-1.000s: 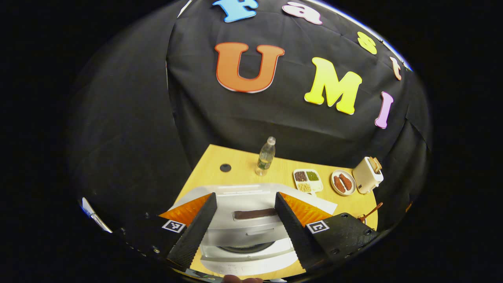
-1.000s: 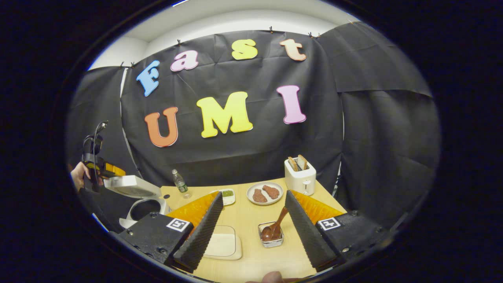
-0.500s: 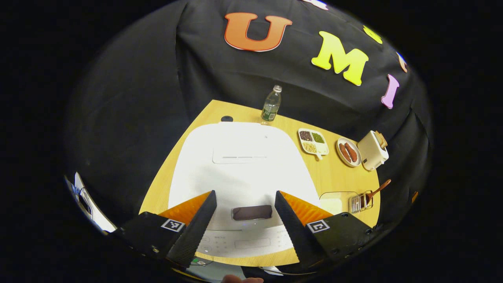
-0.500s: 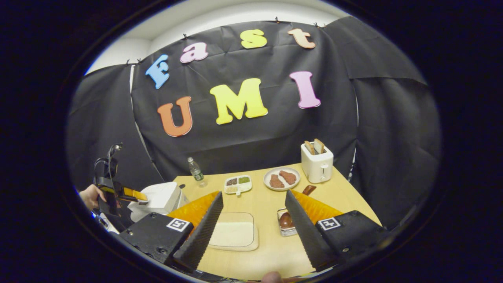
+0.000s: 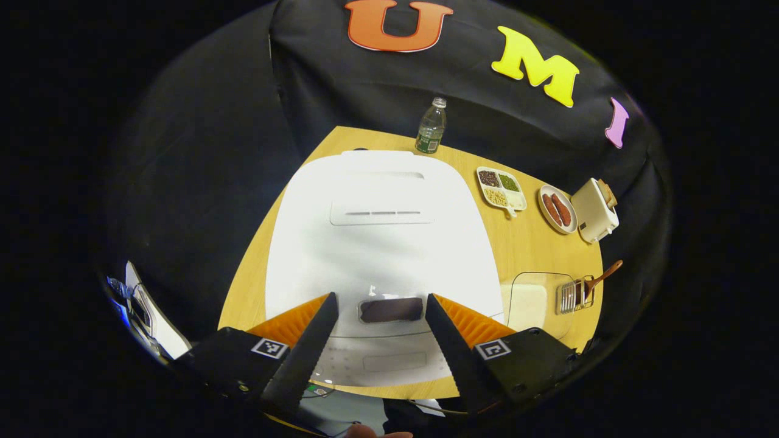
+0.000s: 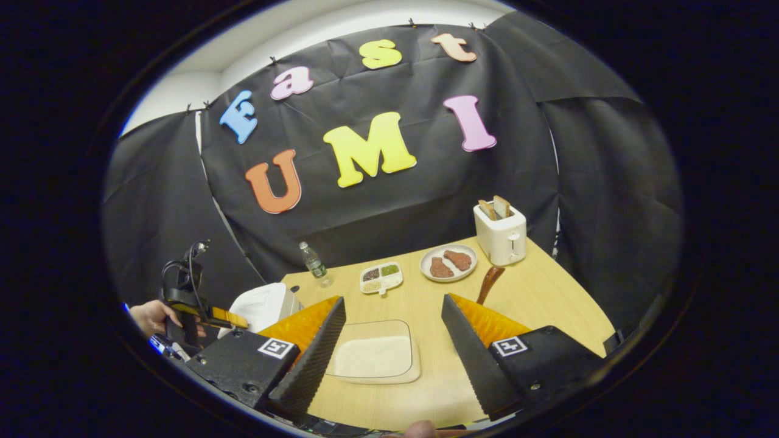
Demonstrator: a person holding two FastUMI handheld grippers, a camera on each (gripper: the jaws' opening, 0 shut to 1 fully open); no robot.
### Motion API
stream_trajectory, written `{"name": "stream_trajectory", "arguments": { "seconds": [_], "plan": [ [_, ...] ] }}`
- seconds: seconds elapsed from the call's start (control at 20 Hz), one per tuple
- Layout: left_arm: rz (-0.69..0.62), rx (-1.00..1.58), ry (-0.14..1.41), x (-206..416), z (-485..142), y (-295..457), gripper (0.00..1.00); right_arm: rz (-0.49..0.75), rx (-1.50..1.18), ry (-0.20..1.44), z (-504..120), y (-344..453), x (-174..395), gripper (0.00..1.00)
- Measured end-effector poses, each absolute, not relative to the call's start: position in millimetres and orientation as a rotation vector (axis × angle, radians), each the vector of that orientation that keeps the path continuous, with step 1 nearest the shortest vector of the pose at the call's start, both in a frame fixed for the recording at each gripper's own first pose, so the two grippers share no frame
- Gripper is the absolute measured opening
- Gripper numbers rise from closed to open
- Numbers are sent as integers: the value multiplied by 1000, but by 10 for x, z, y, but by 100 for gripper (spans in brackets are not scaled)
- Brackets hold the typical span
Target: Close the left gripper, press the button to open the rice cooker; take a wooden spoon from the chopstick holder with the right hand, scoop a spoonful of rice and pour it into the rice cooker, then put the wooden spoon back into the chopstick holder.
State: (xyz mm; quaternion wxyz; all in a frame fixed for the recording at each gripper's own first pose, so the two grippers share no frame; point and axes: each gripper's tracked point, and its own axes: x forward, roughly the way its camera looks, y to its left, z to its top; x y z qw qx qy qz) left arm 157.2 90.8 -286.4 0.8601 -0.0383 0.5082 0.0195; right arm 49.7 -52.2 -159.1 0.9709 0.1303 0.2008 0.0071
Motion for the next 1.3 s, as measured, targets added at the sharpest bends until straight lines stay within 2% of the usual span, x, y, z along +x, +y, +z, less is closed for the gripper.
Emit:
{"name": "stream_trajectory", "arguments": {
  "seconds": [0.25, 0.3, 0.75, 1.0, 1.3],
  "plan": [
    [56, -57, 1083, 1569, -2912, 911, 97, 23, 280, 404, -1637, -524, 503, 100],
    [56, -56, 1070, 1579, -2907, 902, 100, 26, 276, 405, -1638, -523, 503, 100],
    [74, -104, 924, 1672, -2782, 899, 95, 78, 191, 379, -1421, -377, 522, 100],
    [39, -158, 753, 1692, -2170, 657, 95, 85, 94, 323, -1198, -375, 628, 99],
    [-36, -98, 390, 1598, -909, -71, 95, 116, 64, 219, -819, -461, 909, 100]
  ]
}}
